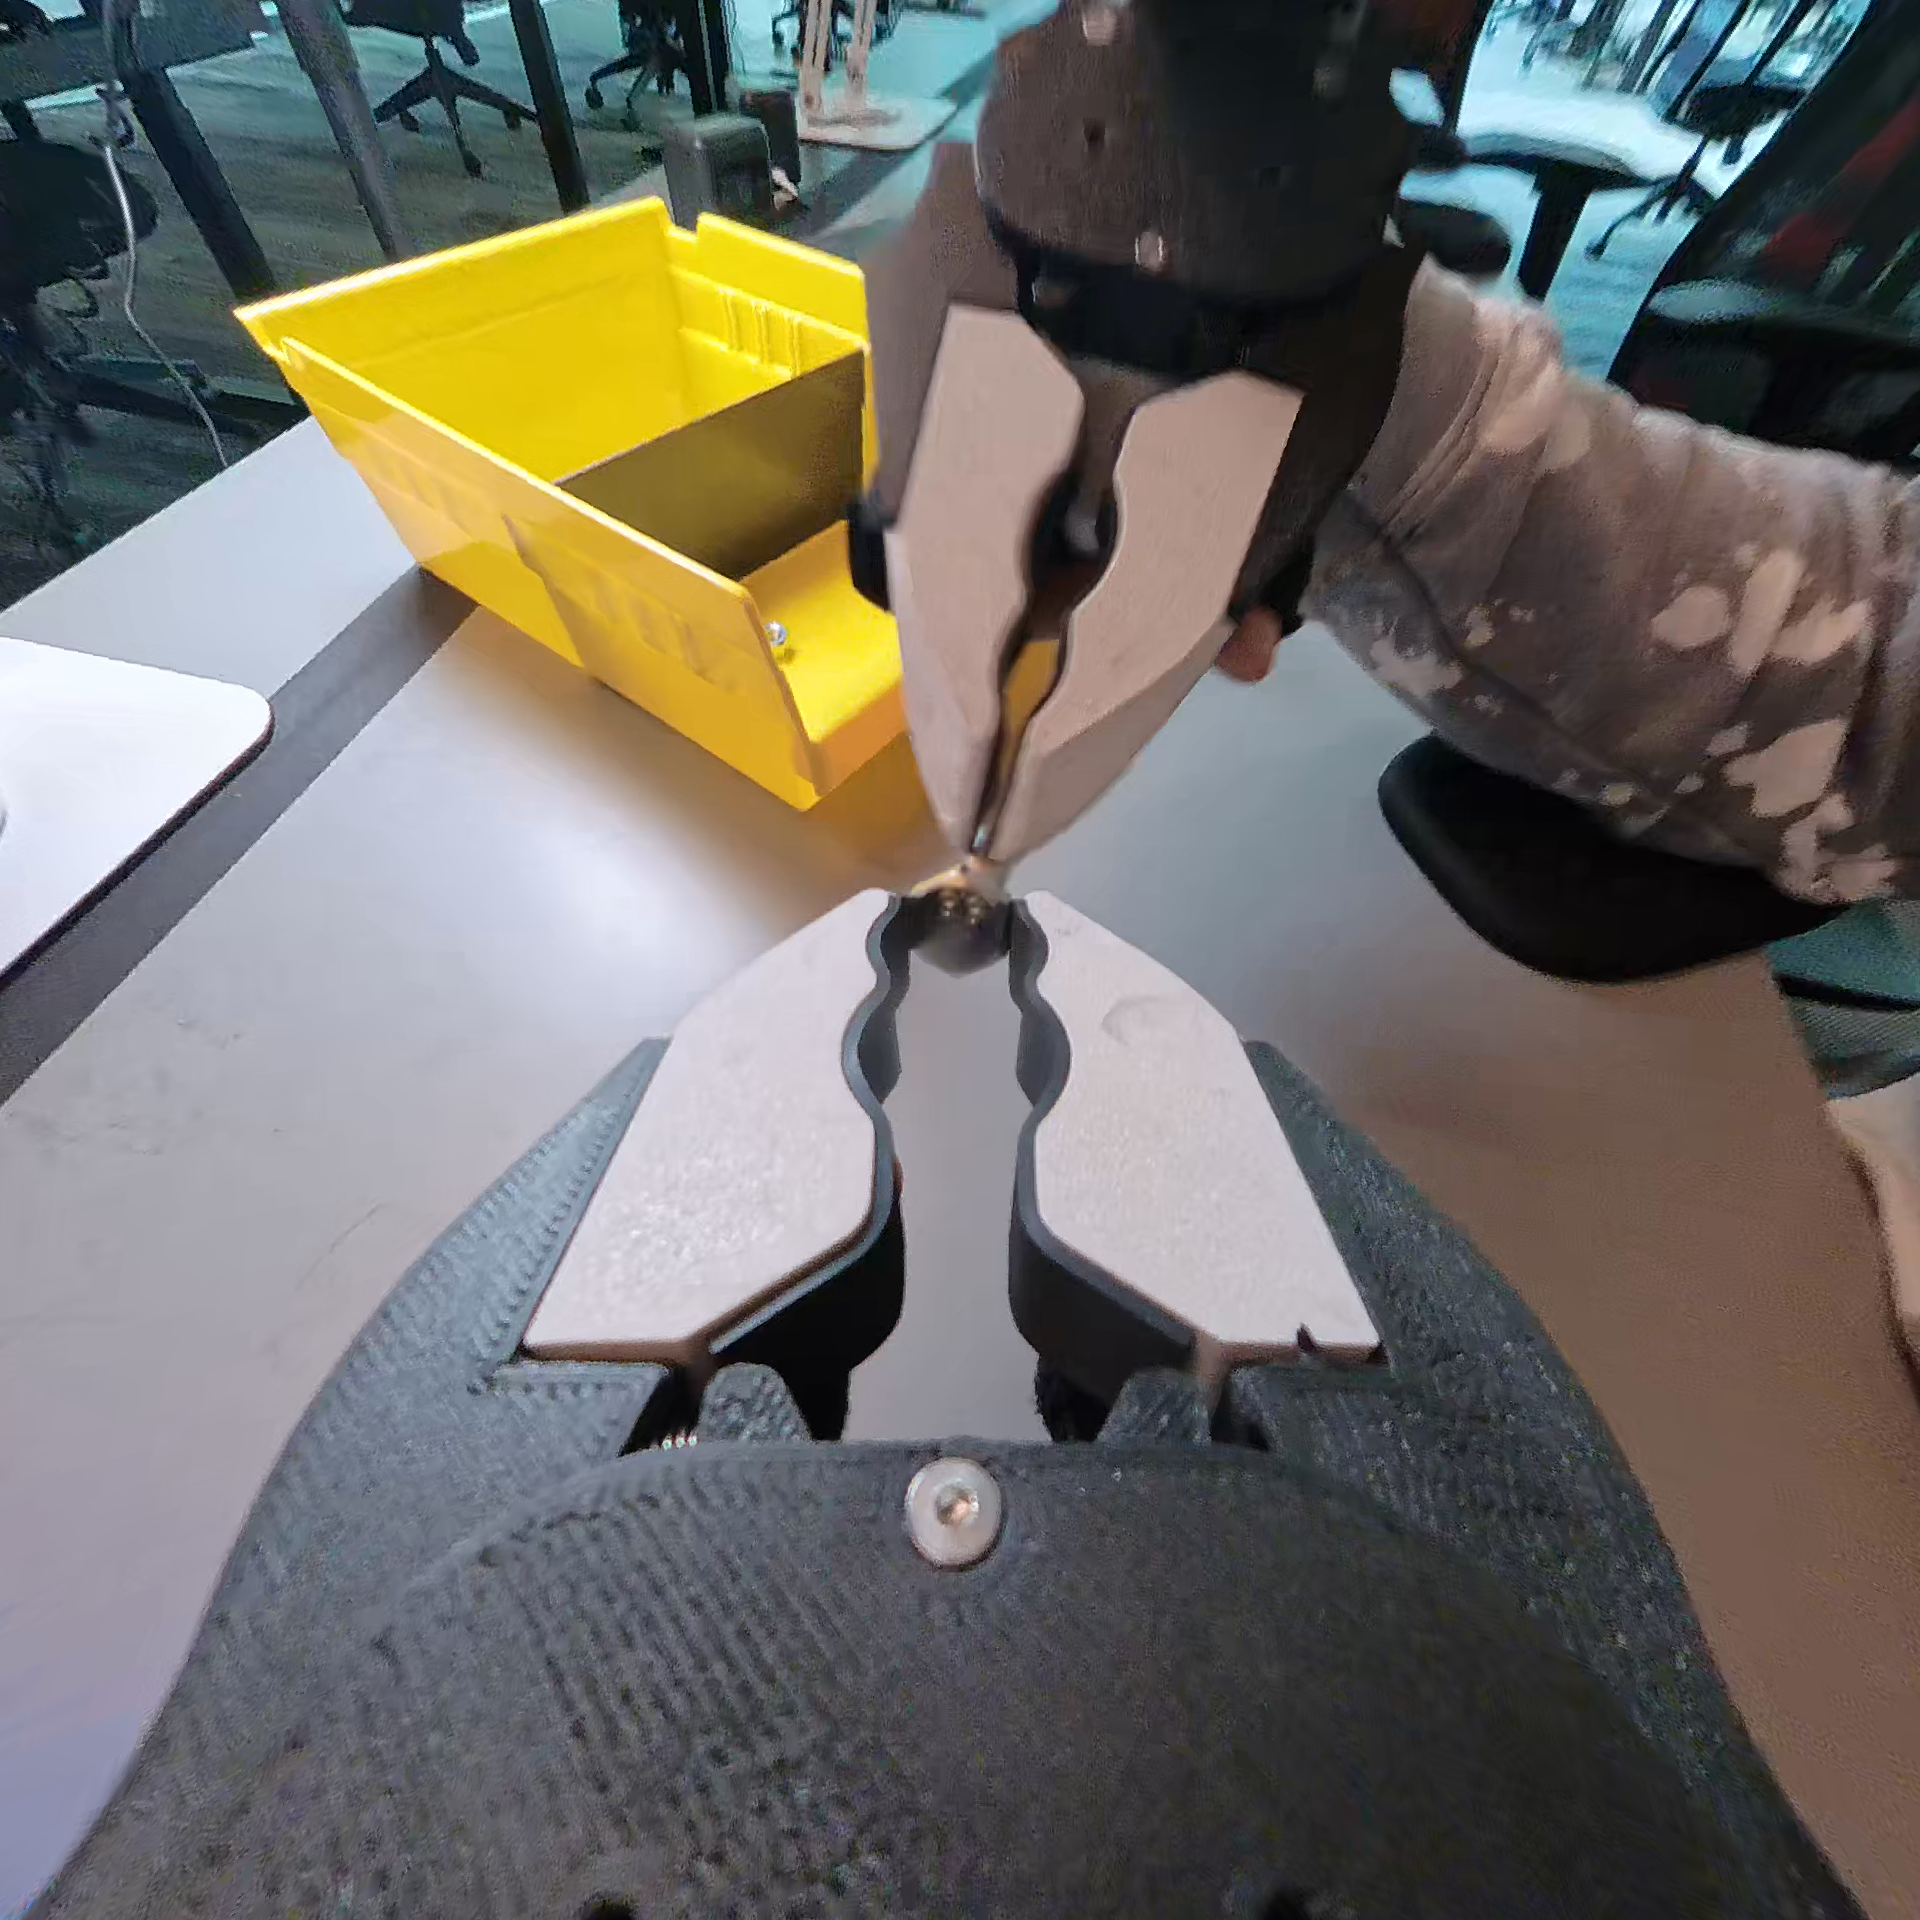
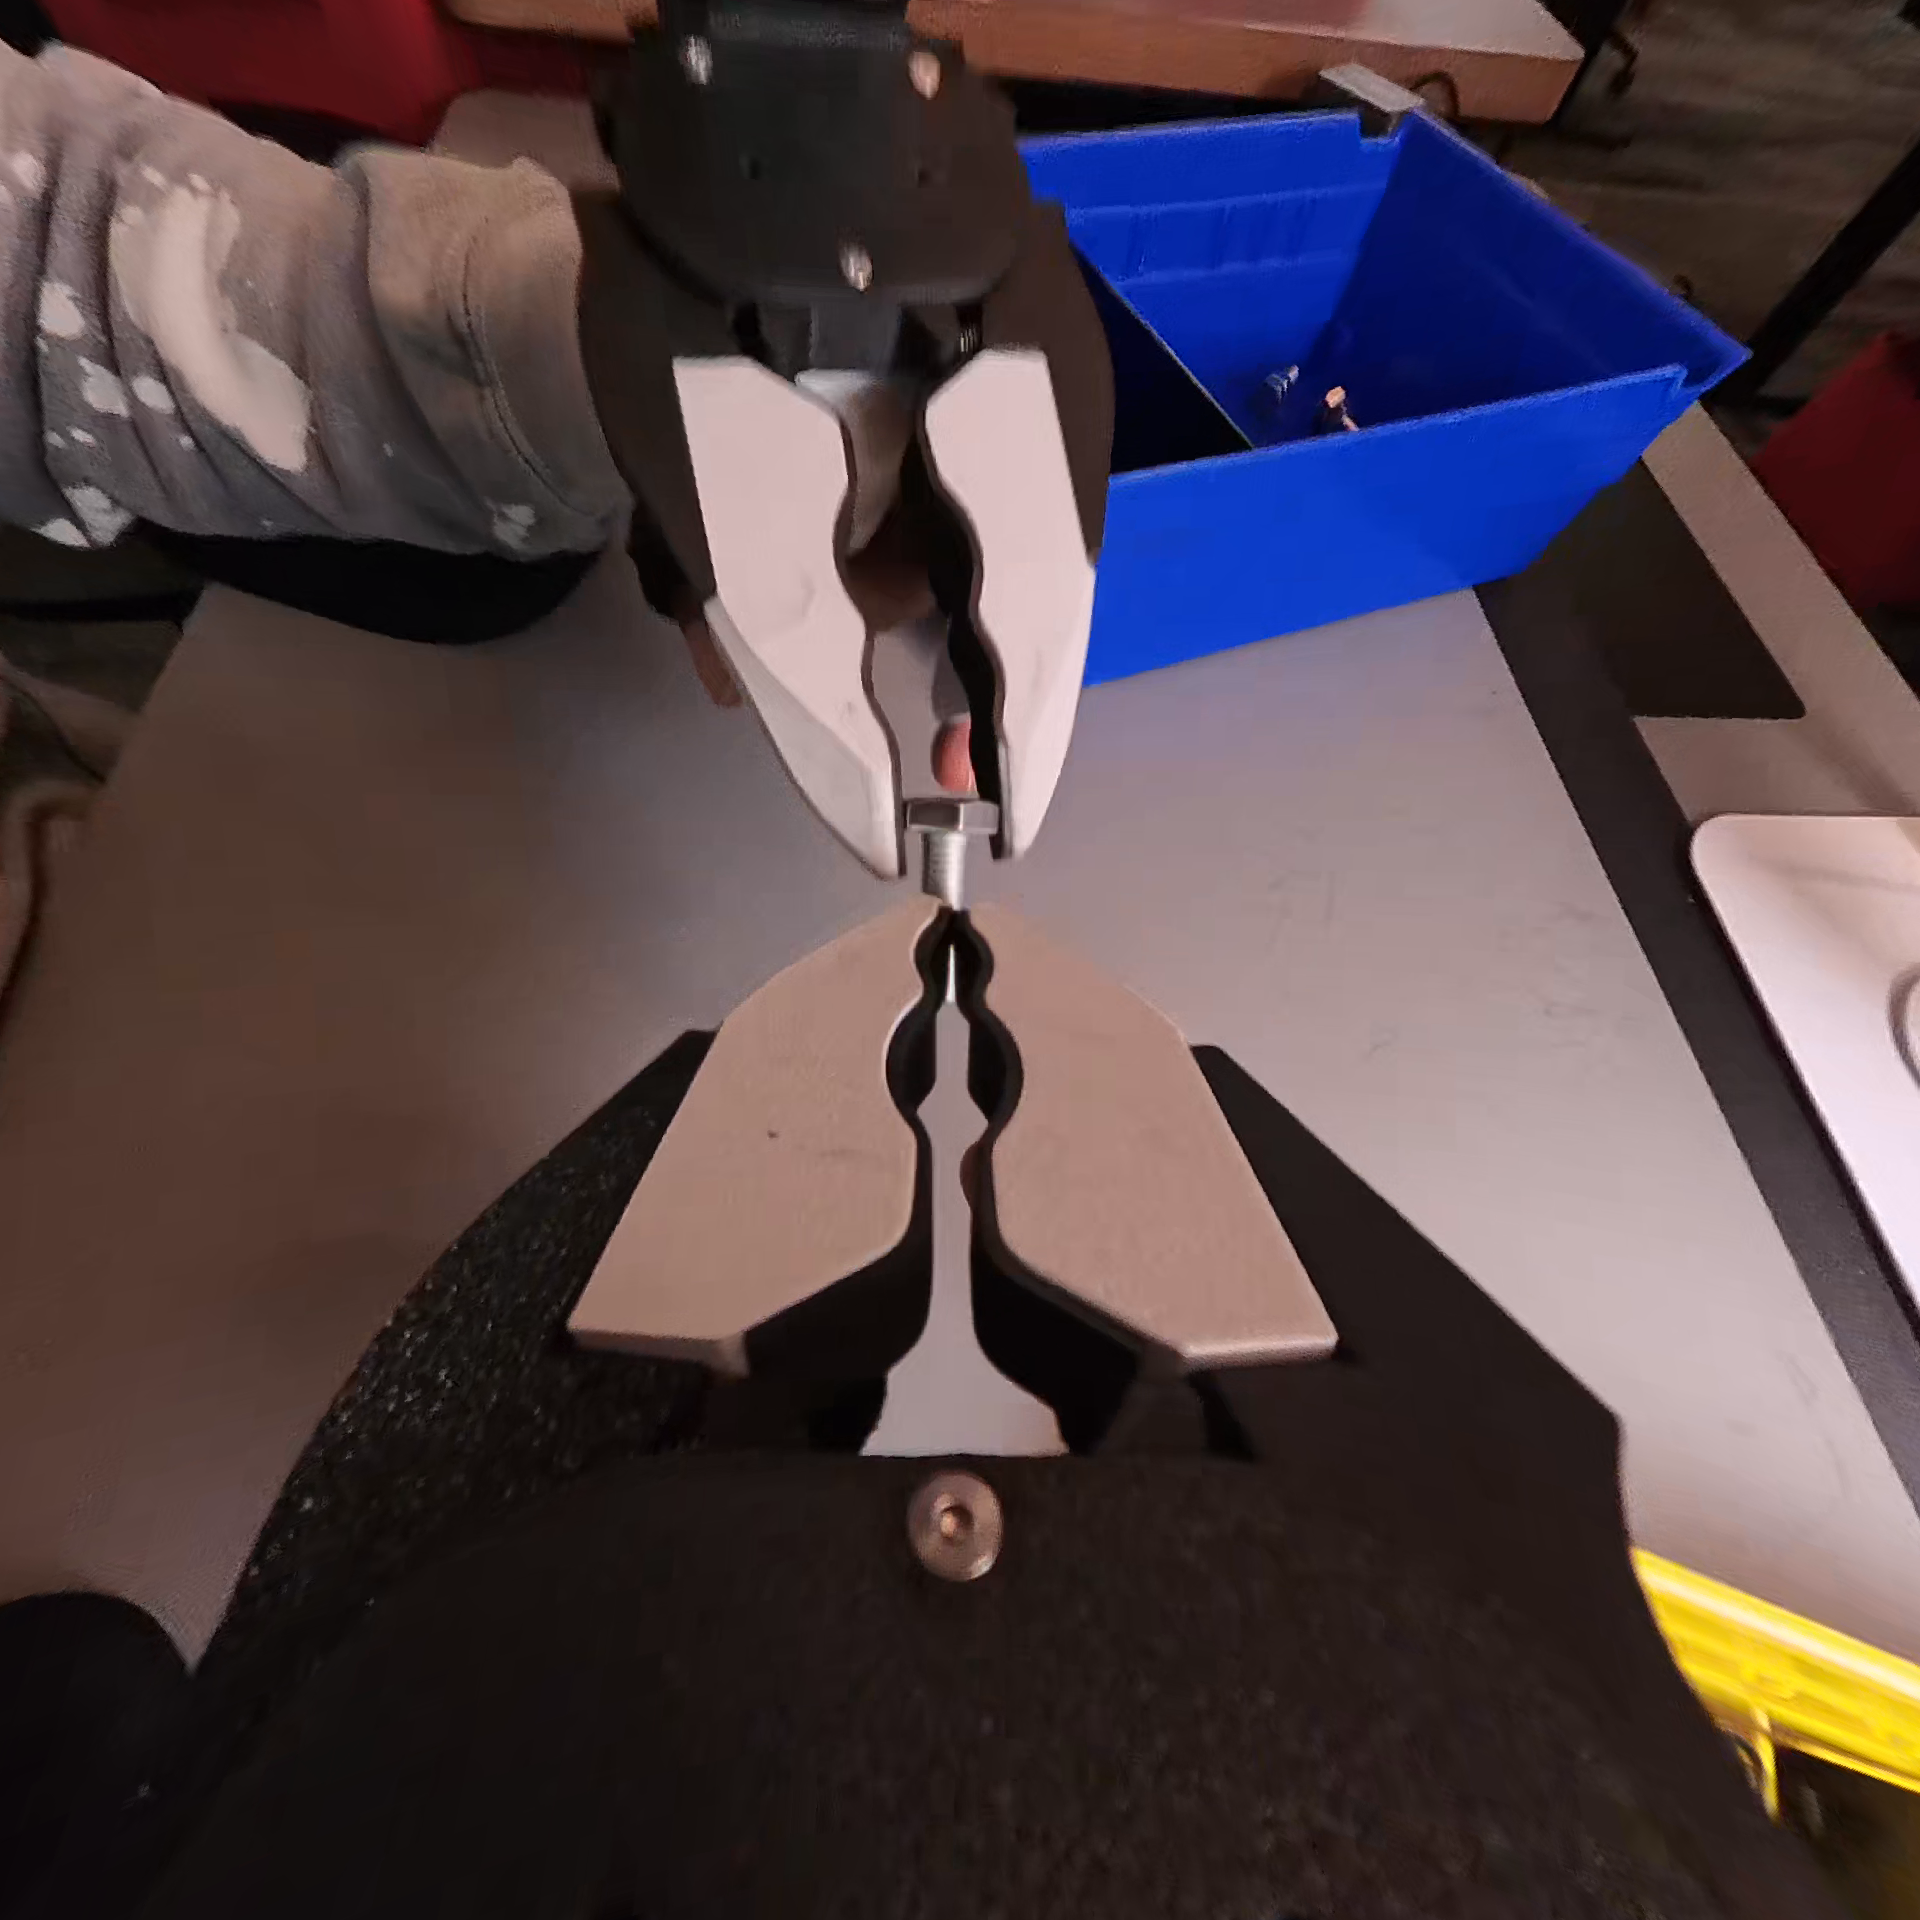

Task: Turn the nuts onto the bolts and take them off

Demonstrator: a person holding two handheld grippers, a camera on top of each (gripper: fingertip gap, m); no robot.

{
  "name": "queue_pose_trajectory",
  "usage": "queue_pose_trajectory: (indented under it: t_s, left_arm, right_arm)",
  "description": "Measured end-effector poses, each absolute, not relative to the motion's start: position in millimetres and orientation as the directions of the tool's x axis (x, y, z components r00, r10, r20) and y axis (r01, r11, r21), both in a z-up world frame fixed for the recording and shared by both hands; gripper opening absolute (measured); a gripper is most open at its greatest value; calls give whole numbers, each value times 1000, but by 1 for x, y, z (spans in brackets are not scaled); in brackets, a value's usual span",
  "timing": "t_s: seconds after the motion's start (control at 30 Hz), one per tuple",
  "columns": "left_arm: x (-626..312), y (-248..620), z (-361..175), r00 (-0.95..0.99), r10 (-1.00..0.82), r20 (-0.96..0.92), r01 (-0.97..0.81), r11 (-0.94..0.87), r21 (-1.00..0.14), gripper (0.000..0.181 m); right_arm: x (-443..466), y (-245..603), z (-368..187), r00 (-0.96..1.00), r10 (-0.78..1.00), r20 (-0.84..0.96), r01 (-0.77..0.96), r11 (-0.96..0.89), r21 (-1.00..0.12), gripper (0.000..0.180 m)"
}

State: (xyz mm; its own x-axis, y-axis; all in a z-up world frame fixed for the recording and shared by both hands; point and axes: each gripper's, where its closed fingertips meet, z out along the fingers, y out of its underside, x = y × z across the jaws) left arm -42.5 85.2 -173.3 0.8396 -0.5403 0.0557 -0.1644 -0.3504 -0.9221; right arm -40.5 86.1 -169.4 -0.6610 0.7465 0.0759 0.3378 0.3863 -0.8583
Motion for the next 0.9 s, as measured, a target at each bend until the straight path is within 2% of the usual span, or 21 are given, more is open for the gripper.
queue_pose_trajectory:
  t_s: [0.03, 0.1, 0.3, 0.37, 0.43, 0.53, 0.57, 0.63, 0.77, 0.83, 0.9]
  left_arm:
    - [-45, 84, -170, 839, -540, 64, -153, -347, -925, 19]
    - [-51, 83, -170, 843, -536, 43, -169, -340, -925, 19]
    - [-52, 82, -170, 839, -543, 33, -181, -335, -925, 19]
    - [-49, 81, -170, 832, -553, 38, -175, -328, -928, 19]
    - [-46, 81, -169, 823, -567, 43, -171, -319, -932, 19]
    - [-52, 83, -161, 843, -537, 3, -166, -265, -950, 19]
    - [-58, 85, -152, 866, -501, -2, -135, -230, -964, 24]
    - [-71, 85, -138, 894, -447, -6, -99, -185, -978, 33]
    - [-104, 82, -116, 944, -328, -37, -73, -99, -992, 33]
    - [-113, 80, -108, 955, -295, -33, -58, -77, -995, 33]
    - [-119, 77, -101, 962, -268, -55, -71, -51, -996, 32]
  right_arm:
    - [-40, 89, -176, -655, 749, 96, 359, 420, -833, 0]
    - [-40, 93, -184, -645, 753, 131, 384, 467, -797, 6]
    - [-48, 86, -175, -633, 757, 163, 344, 464, -816, 26]
    - [-50, 80, -178, -641, 749, 166, 339, 471, -815, 25]
    - [-52, 75, -180, -651, 737, 180, 331, 489, -807, 10]
    - [-54, 81, -169, -627, 757, 184, 321, 466, -825, 9]
    - [-55, 91, -162, -594, 779, 201, 320, 458, -829, 9]
    - [-62, 132, -141, -432, 857, 281, 325, 438, -838, 9]
    - [-65, 267, -106, 31, 957, 288, 428, 248, -869, 9]
    - [-57, 337, -121, 186, 947, 262, 561, 116, -819, 9]
    - [-44, 397, -151, 291, 910, 295, 699, 8, -715, 10]
